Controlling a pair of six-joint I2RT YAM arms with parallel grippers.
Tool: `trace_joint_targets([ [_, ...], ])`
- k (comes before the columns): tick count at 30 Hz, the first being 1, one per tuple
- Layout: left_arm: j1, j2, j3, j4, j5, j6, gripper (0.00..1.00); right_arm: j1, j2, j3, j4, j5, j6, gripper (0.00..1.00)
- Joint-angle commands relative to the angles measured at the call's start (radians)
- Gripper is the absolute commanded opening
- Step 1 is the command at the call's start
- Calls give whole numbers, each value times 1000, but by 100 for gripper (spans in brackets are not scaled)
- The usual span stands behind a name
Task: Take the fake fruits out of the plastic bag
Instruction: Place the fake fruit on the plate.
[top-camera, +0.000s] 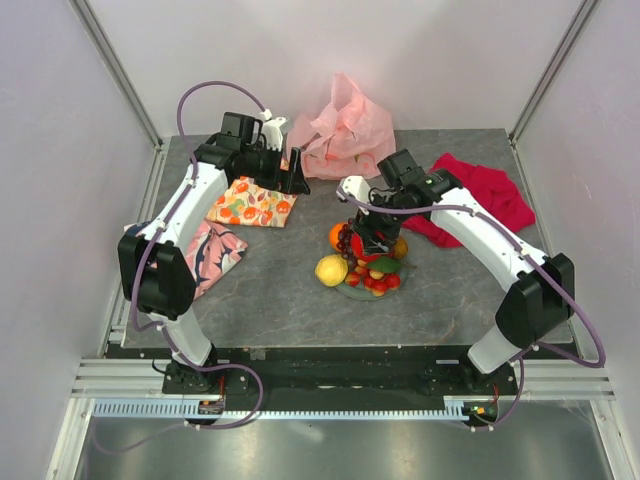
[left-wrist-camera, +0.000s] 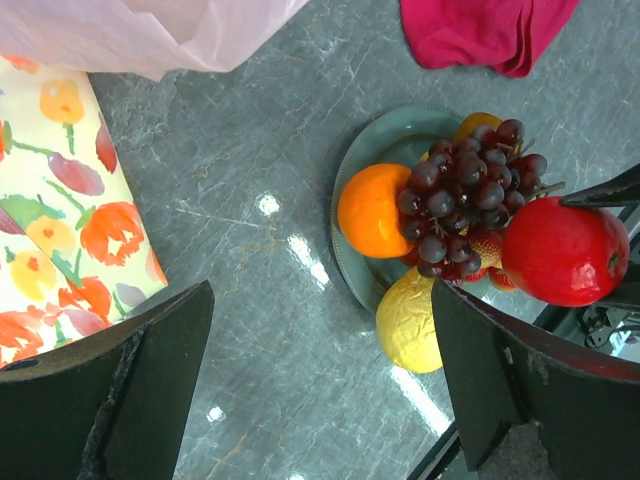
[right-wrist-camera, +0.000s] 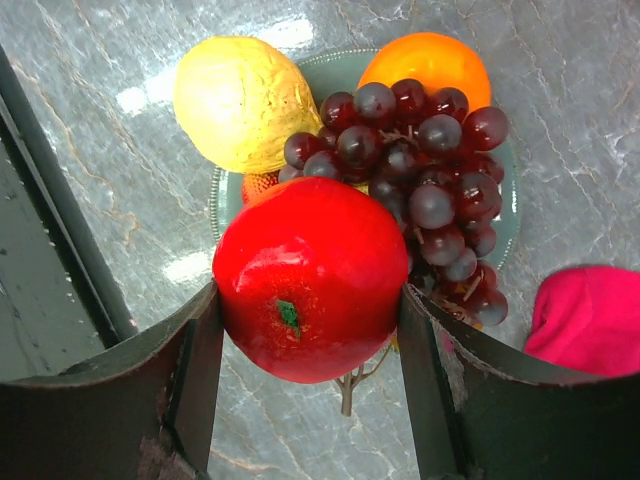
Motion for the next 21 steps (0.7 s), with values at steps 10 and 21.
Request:
trace_joint_targets([
  [10,7,6,10,37,38,-24,96,31,10,-44,102,72,-39,61],
  [21,7,3,-12,38,55,-20,96,40,2,-42,102,69,-31,81],
])
